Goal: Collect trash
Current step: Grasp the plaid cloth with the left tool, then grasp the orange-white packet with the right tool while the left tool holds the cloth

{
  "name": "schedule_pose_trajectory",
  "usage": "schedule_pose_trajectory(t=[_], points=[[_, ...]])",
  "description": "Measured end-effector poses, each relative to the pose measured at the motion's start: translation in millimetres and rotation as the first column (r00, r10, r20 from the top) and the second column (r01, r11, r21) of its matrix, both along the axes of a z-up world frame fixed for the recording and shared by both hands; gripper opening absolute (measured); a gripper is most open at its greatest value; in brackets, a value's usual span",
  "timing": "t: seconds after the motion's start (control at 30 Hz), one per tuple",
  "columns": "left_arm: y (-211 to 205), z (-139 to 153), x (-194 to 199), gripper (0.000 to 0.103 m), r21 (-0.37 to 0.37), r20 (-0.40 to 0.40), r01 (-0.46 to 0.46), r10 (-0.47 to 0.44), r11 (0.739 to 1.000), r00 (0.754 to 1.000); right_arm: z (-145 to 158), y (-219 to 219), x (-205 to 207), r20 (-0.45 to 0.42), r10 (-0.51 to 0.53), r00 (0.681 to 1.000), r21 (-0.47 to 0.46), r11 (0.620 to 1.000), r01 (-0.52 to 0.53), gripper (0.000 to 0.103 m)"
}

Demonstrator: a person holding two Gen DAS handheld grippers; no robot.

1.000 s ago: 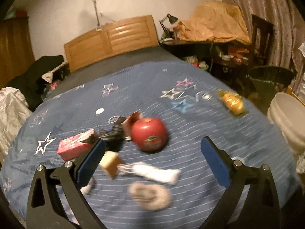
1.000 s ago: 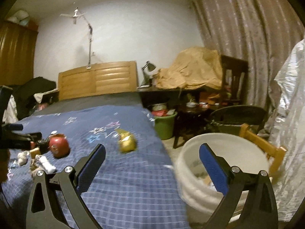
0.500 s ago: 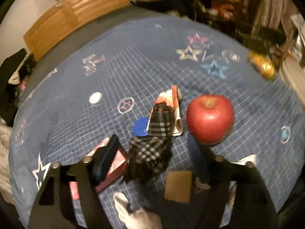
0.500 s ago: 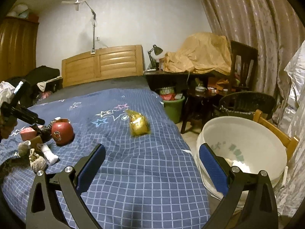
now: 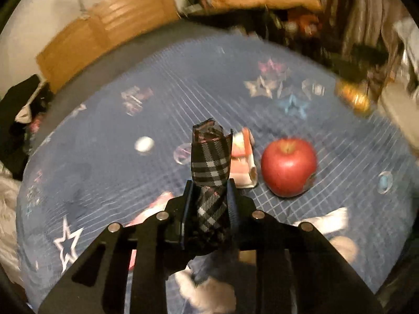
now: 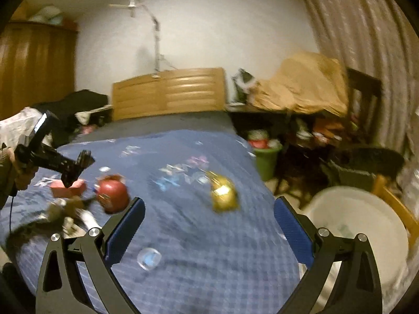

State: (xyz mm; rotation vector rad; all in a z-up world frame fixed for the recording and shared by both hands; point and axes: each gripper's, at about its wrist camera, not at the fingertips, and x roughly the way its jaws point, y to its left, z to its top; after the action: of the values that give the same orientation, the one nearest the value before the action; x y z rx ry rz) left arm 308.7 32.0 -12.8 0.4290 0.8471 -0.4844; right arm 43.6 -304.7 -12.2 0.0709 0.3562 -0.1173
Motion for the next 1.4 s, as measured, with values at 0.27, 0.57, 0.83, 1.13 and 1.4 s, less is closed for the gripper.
schedule_pose_trajectory(t=[0.27, 0.57, 0.83, 1.13, 1.4], points=[[84, 33, -92, 0.024, -0.173, 0.061, -0.231, 0.245, 0.957, 0.968, 35, 53, 100, -0.070, 0.272, 0.960, 0.155, 0.953, -0.259, 0.098], [140, -50, -115, 0.024, -0.174, -0.147, -0.483, 0.463, 0.858, 0.874, 9, 151, 271, -0.433, 0.371, 0.821, 0.295, 0.920, -0.260, 0.088], [147, -69, -100, 0.026, -0.199, -0.166, -0.491, 0.465, 0.848, 0.870, -68, 175, 351, -0.677, 0.298, 0.673, 0.321, 0.942, -0.094, 0.058], [151, -83, -94, 0.026, -0.228, -0.186, -0.497, 0.464, 0.837, 0.866, -28, 178, 345, -0.513, 0.391, 0.764, 0.344, 0.909, -0.234, 0.006], [154, -95, -85, 0.044, -0.213, -0.187, -0.497, 0.465, 0.841, 0.865, 82, 118, 177, -0.323, 0.527, 0.786, 0.280, 0.846, -0.453, 0.006]])
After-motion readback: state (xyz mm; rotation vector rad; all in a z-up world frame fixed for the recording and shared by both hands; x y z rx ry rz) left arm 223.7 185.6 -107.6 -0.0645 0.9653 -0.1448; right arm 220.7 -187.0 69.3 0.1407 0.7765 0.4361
